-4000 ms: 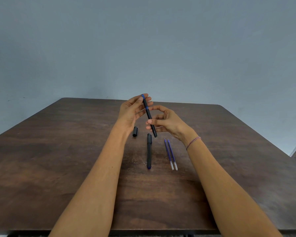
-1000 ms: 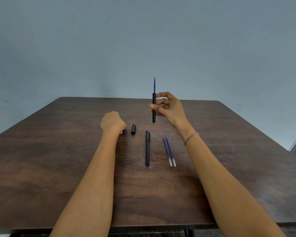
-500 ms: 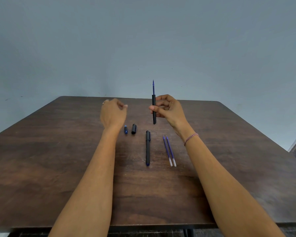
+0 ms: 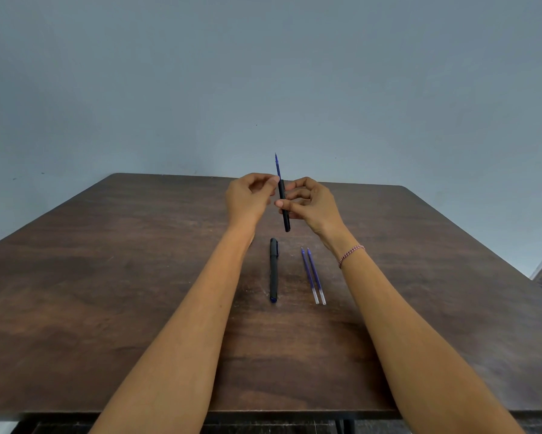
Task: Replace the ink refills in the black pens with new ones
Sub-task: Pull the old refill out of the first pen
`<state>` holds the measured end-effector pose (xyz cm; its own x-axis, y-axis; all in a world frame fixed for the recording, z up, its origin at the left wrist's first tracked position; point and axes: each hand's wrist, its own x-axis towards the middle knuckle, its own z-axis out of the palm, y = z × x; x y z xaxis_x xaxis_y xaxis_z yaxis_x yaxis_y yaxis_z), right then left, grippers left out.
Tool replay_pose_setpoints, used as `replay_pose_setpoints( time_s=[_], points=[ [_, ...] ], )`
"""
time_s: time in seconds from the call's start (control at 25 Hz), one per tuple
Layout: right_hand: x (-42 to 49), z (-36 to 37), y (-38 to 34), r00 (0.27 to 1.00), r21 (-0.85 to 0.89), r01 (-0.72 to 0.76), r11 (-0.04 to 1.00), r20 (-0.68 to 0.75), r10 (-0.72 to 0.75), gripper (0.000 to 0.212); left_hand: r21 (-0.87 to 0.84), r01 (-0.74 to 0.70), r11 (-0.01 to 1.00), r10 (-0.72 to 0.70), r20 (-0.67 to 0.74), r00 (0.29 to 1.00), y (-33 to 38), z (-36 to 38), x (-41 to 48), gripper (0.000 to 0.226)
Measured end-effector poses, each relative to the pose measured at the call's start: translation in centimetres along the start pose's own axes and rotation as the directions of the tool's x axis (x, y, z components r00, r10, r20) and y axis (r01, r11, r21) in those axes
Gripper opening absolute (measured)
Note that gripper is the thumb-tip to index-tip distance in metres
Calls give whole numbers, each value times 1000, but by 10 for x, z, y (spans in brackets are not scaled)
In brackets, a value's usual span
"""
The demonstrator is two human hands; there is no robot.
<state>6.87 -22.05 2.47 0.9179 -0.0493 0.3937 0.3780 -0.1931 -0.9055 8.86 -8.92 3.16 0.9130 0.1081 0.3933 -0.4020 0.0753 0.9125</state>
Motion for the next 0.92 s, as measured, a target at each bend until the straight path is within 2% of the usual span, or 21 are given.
replay_pose_setpoints(
  time_s=[0.2, 0.6, 0.92],
  points=[
    [-1, -1, 1, 1000, -21, -1, 1000, 14, 1, 28, -120, 105, 987, -103, 27, 994, 3, 0, -1, 5],
    [-3, 1, -2, 998, -76, -26, 997, 55, 30, 26, -91, 89, 992, -91, -16, 996, 1, -5, 1, 7],
    [-3, 0, 0, 993, -128, -32, 991, 110, 46, 24, -153, 77, 985, -91, -83, 992, 2, -12, 5, 4]
  ],
)
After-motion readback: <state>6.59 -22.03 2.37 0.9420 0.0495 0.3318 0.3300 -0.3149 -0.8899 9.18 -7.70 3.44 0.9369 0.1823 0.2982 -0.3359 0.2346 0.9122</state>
